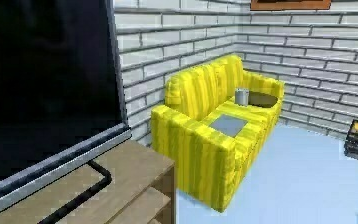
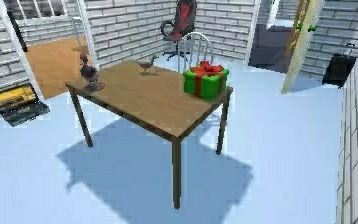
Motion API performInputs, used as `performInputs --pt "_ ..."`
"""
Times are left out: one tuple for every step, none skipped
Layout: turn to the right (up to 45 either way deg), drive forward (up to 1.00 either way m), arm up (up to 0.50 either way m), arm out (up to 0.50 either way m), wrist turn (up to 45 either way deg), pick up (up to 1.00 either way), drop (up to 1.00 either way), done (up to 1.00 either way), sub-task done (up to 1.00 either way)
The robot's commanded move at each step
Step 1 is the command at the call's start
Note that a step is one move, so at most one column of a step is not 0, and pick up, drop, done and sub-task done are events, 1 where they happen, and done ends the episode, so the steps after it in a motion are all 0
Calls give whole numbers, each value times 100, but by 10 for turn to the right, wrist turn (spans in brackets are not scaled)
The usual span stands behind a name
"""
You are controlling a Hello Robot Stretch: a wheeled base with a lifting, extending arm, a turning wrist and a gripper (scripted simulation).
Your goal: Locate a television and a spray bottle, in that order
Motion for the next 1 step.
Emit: performInputs --pt "450 0 0 0 0 0 0 0 0"
